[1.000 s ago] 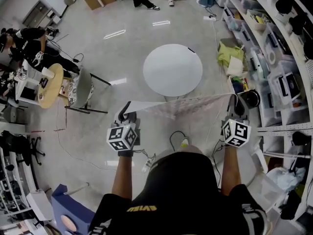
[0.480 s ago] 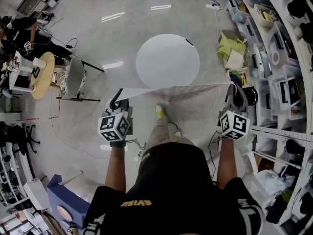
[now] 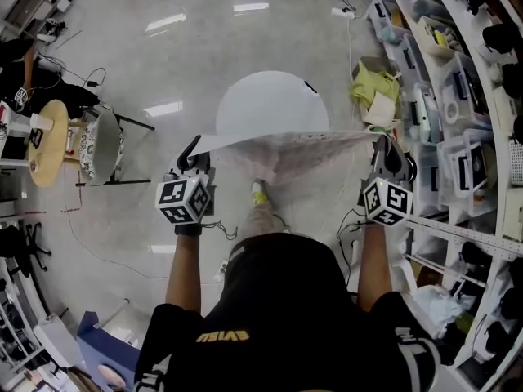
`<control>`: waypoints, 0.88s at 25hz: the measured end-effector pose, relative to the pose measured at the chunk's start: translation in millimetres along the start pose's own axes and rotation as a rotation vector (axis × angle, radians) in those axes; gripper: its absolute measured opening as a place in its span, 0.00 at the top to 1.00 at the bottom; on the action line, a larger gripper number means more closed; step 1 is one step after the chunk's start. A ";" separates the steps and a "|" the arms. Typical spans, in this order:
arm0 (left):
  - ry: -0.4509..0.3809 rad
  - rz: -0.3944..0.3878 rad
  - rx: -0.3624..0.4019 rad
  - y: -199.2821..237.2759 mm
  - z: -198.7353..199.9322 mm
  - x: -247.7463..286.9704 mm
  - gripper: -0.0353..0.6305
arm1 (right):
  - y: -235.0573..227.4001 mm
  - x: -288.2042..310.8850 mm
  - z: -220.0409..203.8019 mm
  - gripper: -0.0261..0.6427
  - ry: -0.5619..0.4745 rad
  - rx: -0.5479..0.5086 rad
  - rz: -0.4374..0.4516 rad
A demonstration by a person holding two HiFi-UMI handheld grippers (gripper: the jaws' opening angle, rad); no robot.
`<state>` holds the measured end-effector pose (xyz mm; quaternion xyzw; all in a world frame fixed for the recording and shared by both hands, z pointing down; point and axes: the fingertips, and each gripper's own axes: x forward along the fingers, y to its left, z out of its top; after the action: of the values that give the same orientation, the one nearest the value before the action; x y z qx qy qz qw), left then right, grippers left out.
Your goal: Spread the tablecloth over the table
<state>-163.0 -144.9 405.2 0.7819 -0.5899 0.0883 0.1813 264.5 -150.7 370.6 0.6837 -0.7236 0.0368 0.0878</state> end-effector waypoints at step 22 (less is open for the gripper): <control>0.147 0.082 0.002 134.3 -8.7 237.9 0.90 | 55.4 278.2 -32.8 0.94 0.151 -0.114 0.010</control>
<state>-221.9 -385.4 521.1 0.7486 -0.6064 0.1534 0.2197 198.0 -415.0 455.9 0.6691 -0.7193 0.0475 0.1809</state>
